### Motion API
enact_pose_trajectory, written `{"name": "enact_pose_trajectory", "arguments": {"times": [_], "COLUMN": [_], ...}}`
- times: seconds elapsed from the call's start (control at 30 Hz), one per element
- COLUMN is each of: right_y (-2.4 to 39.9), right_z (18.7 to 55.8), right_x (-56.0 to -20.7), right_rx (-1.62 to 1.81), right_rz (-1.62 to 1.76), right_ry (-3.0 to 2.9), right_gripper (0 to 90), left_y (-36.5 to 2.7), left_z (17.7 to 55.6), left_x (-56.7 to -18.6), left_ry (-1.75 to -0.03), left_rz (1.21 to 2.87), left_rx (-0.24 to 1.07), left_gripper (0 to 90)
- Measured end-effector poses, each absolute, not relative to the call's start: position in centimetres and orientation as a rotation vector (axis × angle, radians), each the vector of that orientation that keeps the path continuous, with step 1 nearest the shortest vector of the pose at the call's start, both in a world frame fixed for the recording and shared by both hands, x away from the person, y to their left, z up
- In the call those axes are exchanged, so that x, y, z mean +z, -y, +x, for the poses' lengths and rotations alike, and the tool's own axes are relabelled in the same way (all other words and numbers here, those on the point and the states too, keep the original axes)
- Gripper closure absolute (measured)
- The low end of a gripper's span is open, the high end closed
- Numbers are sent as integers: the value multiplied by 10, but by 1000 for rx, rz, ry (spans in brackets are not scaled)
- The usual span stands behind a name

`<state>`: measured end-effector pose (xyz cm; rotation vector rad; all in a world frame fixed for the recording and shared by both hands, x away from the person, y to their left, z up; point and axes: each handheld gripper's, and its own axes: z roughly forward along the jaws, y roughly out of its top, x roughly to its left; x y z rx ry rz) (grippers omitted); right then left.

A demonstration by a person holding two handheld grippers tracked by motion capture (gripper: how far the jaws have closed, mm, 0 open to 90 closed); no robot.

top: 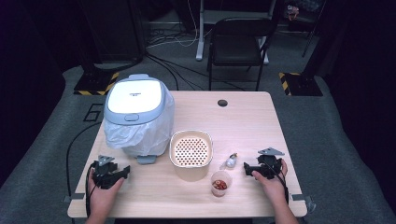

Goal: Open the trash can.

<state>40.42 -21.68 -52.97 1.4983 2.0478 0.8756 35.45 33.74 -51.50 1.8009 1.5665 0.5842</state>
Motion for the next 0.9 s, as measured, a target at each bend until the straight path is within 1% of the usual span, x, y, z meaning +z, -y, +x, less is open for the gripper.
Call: {"name": "enact_pose_trajectory", "arguments": {"times": [0.07, 0.1, 0.17, 0.23, 0.37, 0.53, 0.6, 0.67, 0.77, 0.9], "right_y": [217, 217, 217, 217, 217, 217, 217, 217, 217, 217], "right_z": [404, 404, 404, 404, 404, 404, 404, 404, 404, 403], "right_x": [-530, -530, -530, -530, -530, -530, -530, -530, -530, -530], "right_rx": [876, 875, 875, 875, 875, 875, 875, 875, 874, 868], "right_rz": [1498, 1498, 1498, 1498, 1499, 1500, 1499, 1500, 1501, 1492], "right_ry": [-2048, -2048, -2048, -2048, -2047, -2046, -2046, -2046, -2045, -2053], "right_gripper": [0, 0, 0, 0, 0, 0, 0, 0, 0, 0], "left_y": [-331, -327, -318, -307, -286, -273, -269, -265, -259, -255], "left_z": [349, 348, 347, 347, 349, 357, 360, 362, 366, 368], "left_x": [-508, -505, -500, -496, -496, -499, -500, -501, -505, -507], "left_ry": [-1566, -1572, -1571, -1552, -1518, -1536, -1525, -1536, -1549, -1528], "left_rz": [1744, 1707, 1660, 1668, 1709, 1701, 1708, 1701, 1678, 1691], "left_rx": [611, 612, 593, 607, 671, 669, 708, 719, 688, 736], "left_gripper": [538, 557, 628, 649, 646, 639, 608, 599, 602, 625]}}
